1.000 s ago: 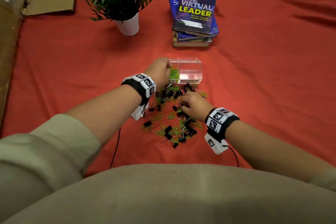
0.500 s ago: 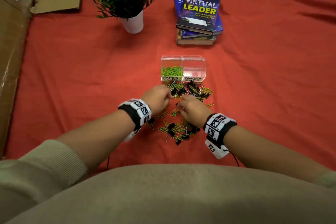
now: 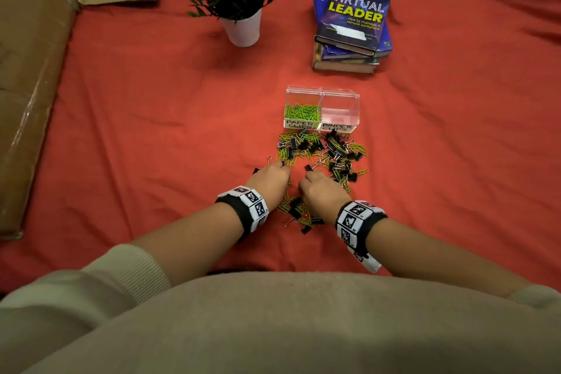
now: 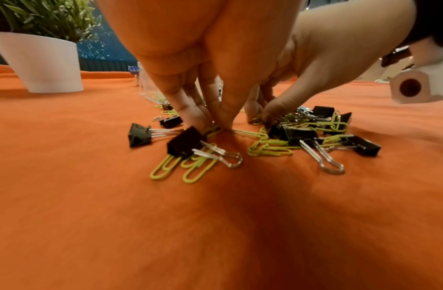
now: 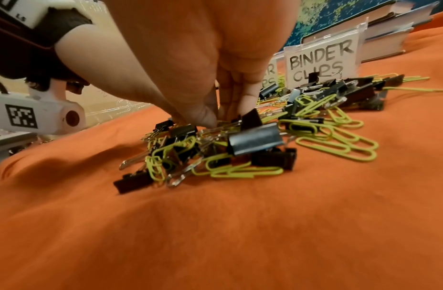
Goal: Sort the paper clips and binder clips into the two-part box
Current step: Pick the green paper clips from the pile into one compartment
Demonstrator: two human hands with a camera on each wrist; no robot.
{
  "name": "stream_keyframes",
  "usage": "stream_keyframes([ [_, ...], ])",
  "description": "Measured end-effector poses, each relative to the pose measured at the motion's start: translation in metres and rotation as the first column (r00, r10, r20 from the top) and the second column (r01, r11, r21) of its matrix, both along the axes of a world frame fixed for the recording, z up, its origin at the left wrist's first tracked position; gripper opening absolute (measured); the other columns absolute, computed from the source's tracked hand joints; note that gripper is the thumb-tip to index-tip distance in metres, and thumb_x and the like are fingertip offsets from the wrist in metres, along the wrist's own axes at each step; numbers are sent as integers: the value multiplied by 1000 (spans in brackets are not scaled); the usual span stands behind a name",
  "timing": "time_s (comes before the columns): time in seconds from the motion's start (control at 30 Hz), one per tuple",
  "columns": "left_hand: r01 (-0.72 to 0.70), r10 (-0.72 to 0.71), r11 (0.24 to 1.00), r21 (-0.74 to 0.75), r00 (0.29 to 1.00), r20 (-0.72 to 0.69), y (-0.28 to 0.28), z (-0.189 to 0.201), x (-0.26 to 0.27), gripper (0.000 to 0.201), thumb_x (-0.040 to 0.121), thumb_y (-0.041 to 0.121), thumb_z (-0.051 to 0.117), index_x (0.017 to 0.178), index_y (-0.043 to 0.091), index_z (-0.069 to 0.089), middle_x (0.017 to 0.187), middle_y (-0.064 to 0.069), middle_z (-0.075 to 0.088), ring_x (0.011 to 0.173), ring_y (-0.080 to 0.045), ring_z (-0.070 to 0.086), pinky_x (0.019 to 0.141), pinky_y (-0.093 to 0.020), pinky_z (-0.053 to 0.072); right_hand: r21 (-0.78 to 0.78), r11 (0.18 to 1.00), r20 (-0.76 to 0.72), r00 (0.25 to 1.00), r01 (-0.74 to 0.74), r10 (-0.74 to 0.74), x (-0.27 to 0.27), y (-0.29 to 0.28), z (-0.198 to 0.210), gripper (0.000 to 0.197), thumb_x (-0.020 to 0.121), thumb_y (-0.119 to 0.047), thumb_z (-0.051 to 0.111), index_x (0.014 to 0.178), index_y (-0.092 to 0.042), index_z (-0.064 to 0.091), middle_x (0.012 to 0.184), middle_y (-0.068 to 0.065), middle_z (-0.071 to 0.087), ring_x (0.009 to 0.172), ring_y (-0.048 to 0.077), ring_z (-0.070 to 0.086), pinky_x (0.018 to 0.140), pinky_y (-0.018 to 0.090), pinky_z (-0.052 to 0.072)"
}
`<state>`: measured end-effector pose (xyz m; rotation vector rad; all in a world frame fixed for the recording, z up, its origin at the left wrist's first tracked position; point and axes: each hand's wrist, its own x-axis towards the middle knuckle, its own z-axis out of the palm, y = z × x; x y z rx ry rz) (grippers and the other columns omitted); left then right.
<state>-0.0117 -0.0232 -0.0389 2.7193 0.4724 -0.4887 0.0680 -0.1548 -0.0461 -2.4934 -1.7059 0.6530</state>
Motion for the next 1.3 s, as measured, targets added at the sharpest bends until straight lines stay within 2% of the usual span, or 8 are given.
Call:
stream_keyframes([
  [0.2,59,-58,996,68,998,-17,-3,0,-1,23,87,-2,46,109,2,52,110,-16,57,103,-34,56,76,-41,44,-60,966,-239,936,251,-258,15,1,14,24,86,-10,51,107,-6,63,102,9,61,94,25,59,79,32,50],
  [0.4,-50,53,992,-118,998,21,13,-1,-3,25,86,11,51,110,9,57,113,-13,60,103,-32,58,85,-39,46,-214,699,-760,334,682,-558,40,11,39,23,90,-2,40,88,-5,62,68,6,59,57,16,58,52,23,48],
  [0.47,-179,204,952,-248,976,82,23,3,-4,25,85,11,52,108,14,63,103,-7,63,91,-26,60,79,-33,47,-268,690,-793,253,672,-554,43,14,42,21,88,-3,42,85,-3,62,70,7,58,59,19,57,55,27,47],
  [0.63,-425,539,682,-595,842,17,43,12,-8,18,90,6,49,91,19,61,68,-1,58,58,-19,55,58,-27,46,-143,926,-559,743,350,-368,21,22,33,8,87,-16,60,88,-10,66,77,-4,62,70,11,58,63,22,49],
  [0.73,-482,590,623,-617,807,-34,49,15,-10,23,93,10,44,76,23,54,61,-1,56,52,-15,49,54,-25,41,-173,976,-419,887,131,-193,3,21,22,8,83,-18,66,89,-12,65,76,-5,59,73,13,56,61,22,44],
  [0.93,-509,564,590,-627,815,-130,50,9,-21,31,93,7,36,70,20,52,63,1,51,57,-16,43,57,-27,33,-205,968,-316,926,144,-205,19,9,17,15,80,-4,54,90,-14,60,88,-3,55,81,16,55,70,25,43],
  [1.13,-256,232,920,-298,966,-115,46,10,-38,10,83,25,59,86,16,55,75,1,57,69,-19,51,61,-27,38,-135,980,-301,936,148,-183,20,13,21,9,82,-13,58,91,-14,60,93,0,56,84,17,54,72,28,45],
  [1.3,-29,4,985,-169,989,-145,49,3,-46,27,77,32,68,99,21,57,98,0,64,90,-22,60,76,-33,49,-64,997,-258,965,34,-49,-1,20,15,22,84,-20,61,104,-13,56,105,7,58,98,23,54,79,32,44],
])
